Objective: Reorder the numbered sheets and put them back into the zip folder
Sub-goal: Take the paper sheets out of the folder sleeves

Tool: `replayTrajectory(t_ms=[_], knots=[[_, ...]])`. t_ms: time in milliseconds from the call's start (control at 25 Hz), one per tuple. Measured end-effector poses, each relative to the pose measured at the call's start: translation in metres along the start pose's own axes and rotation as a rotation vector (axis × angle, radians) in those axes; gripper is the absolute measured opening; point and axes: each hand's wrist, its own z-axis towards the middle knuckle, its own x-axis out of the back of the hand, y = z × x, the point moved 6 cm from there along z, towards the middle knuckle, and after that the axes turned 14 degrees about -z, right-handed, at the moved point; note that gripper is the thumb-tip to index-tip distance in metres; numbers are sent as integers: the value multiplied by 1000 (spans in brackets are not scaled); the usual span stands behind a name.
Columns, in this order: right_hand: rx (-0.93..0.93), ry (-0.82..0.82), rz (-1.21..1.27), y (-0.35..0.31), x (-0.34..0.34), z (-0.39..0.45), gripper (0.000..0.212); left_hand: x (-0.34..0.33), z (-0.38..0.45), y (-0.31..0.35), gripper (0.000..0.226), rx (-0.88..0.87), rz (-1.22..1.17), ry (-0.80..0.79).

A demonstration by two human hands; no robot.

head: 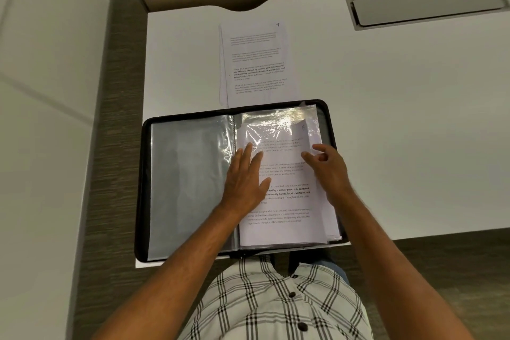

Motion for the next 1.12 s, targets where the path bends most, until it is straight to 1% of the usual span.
replayTrajectory(t_ms=[80, 160, 200, 280, 400, 440, 560, 600, 760, 920, 960, 1080, 1120], knots=[[76, -2, -56, -10, -2, -1, 28, 7, 5, 2, 71, -25, -29, 21], [145, 12, -1, -17, -1, -3, 16, 23, 18, 3, 68, -35, -85, 54], [163, 5, 49, -20, 1, -5, 15, 32, 27, 4, 67, -30, -118, 67], [155, -25, 140, -22, 4, -9, 16, 52, 51, 6, 66, -23, -185, 90], [138, -59, 169, -21, 7, -11, 16, 75, 94, 13, 58, -61, -261, 100], [136, -70, 177, -21, 7, -12, 16, 81, 107, 16, 51, -82, -267, 92], [121, -94, 216, -20, 7, -12, 17, 90, 132, 21, 18, -82, -301, 41], [113, -97, 222, -19, 7, -11, 19, 90, 137, 21, 14, -84, -314, 20], [65, -70, 200, -11, 4, -6, 21, 91, 142, 23, 5, -146, -349, 10], [49, -61, 214, -12, 3, 1, 22, 91, 144, 25, 17, -216, -283, 8], [54, -55, 208, -13, 3, 3, 22, 92, 144, 24, 17, -213, -268, 3], [78, -29, 181, -15, 1, 5, 20, 97, 147, 22, 5, -184, -292, -5], [80, -24, 178, -16, 0, 6, 21, 99, 147, 24, 6, -163, -301, -24]])
